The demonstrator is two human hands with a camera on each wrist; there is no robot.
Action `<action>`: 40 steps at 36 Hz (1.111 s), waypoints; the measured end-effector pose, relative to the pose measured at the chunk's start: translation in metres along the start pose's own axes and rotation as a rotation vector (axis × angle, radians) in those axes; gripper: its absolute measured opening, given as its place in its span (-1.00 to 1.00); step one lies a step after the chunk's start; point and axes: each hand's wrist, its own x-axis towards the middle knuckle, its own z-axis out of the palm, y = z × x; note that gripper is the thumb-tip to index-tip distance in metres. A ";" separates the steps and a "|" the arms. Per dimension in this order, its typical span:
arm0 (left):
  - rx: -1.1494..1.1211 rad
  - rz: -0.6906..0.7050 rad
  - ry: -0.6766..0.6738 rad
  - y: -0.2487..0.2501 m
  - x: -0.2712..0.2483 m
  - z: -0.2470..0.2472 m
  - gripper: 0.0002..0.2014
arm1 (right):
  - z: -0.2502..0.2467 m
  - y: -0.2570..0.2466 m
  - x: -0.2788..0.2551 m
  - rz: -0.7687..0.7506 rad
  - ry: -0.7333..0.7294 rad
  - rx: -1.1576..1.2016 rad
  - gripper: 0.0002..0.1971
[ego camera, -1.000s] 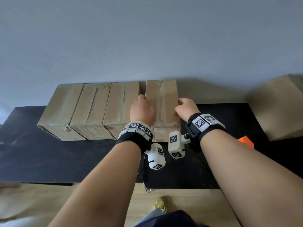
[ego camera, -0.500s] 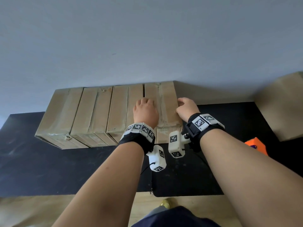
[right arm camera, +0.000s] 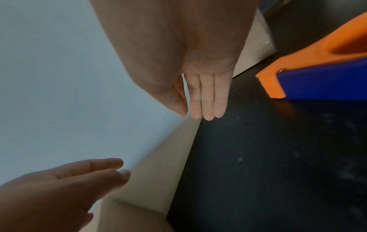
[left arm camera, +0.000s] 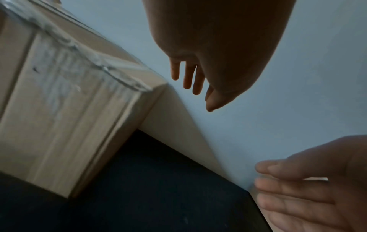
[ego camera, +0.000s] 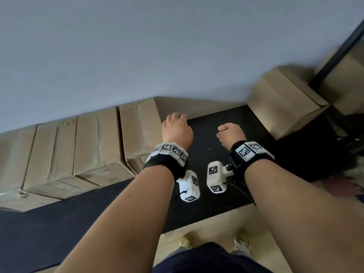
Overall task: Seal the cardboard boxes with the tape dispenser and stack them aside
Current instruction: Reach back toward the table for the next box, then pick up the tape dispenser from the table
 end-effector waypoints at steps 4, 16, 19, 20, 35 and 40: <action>-0.008 0.017 -0.058 0.036 -0.006 0.023 -0.56 | -0.030 0.036 0.002 0.048 0.010 -0.070 -0.76; 0.052 0.020 -0.406 0.105 -0.027 0.094 -0.63 | -0.059 0.125 0.004 0.365 -0.132 -0.236 -0.52; 0.065 0.001 -0.437 0.111 -0.034 0.104 -0.65 | -0.057 0.135 0.007 0.385 -0.226 -0.281 -0.42; 0.063 -0.008 -0.445 0.112 -0.036 0.107 -0.65 | -0.055 0.137 0.007 0.380 -0.251 -0.283 -0.42; 0.037 -0.094 -0.415 0.138 -0.027 0.115 -0.62 | -0.068 0.148 0.019 0.343 -0.371 -0.294 -0.80; 0.023 -0.045 -0.357 0.172 -0.015 0.112 -0.62 | -0.108 0.143 0.030 0.326 -0.310 -0.238 -0.78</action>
